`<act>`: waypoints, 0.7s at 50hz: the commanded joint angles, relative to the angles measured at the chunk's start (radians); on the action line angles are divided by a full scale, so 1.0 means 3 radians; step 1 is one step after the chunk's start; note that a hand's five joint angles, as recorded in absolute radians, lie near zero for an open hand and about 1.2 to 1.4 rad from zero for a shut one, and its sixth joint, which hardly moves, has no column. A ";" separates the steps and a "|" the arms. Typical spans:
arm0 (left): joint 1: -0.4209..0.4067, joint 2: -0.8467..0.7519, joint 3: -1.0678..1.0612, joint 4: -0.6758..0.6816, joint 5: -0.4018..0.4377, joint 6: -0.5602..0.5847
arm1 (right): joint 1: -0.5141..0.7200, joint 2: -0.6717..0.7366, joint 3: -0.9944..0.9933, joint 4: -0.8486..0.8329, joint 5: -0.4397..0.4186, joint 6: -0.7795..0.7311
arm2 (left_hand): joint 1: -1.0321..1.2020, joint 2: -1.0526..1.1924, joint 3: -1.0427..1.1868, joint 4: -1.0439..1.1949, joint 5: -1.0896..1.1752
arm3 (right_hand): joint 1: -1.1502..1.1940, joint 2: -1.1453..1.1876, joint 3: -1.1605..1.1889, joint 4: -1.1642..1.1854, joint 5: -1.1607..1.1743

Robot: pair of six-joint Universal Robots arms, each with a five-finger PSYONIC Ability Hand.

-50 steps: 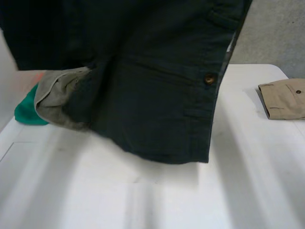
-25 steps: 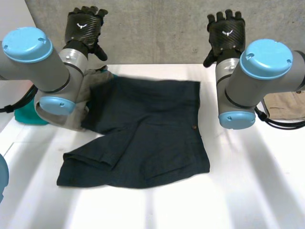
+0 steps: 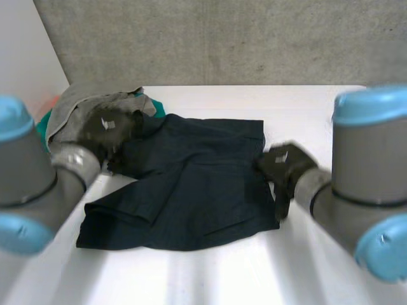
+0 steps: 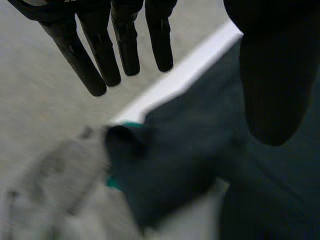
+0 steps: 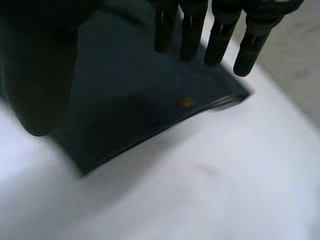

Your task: Fold the laundry.

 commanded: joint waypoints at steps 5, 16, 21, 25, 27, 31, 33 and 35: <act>0.0015 -0.0101 -0.0753 0.0151 0.0496 0.0081 | 0.0159 -0.0053 0.0995 -0.1156 -0.0126 0.0206 | 0.0897 0.0967 0.0971 0.0956 0.0953 | 0.0356 0.0428 0.0345 0.0349 0.0319; 0.0163 -0.0649 -0.0313 0.0520 0.0256 0.0168 | 0.0379 0.0059 0.1292 -0.1807 -0.0050 -0.0024 | 0.2422 0.2492 0.2496 0.2482 0.2479 | 0.0385 0.0458 0.0374 0.0379 0.0348; 0.0356 -0.0909 0.0069 0.0673 -0.0233 0.0387 | 0.0394 0.0105 0.1307 -0.1858 0.0098 -0.0039 | 0.3235 0.3304 0.3308 0.3294 0.3291 | 0.0385 0.0458 0.0374 0.0379 0.0348; 0.0536 -0.0890 0.0208 0.0699 -0.0557 0.0475 | 0.0404 0.0105 0.1312 -0.1904 0.0165 -0.0054 | 0.3062 0.3131 0.3135 0.3121 0.3118 | 0.0375 0.0448 0.0364 0.0369 0.0338; 0.0562 -0.0854 0.0209 0.0709 -0.0517 0.0445 | 0.0404 0.0100 0.1317 -0.1914 0.0160 -0.0059 | 0.2292 0.2361 0.2365 0.2351 0.2348 | 0.0375 0.0448 0.0364 0.0369 0.0338; 0.0577 -0.0721 0.0178 0.0683 -0.0307 0.0332 | 0.0404 0.0090 0.1343 -0.1930 0.0165 -0.0085 | 0.1300 0.1370 0.1374 0.1359 0.1356 | 0.0385 0.0458 0.0374 0.0379 0.0348; 0.0567 -0.0624 0.0107 0.0663 -0.0215 0.0256 | 0.0394 0.0085 0.1368 -0.1965 0.0155 -0.0121 | 0.0314 0.0384 0.0388 0.0373 0.0370 | 0.0463 0.0535 0.0452 0.0456 0.0426; 0.0577 -0.0557 0.0040 0.0653 -0.0179 0.0210 | 0.0389 0.0080 0.1384 -0.2001 0.0155 -0.0136 | -0.0245 -0.0176 -0.0172 -0.0186 -0.0189 | 0.0502 0.0575 0.0491 0.0496 0.0465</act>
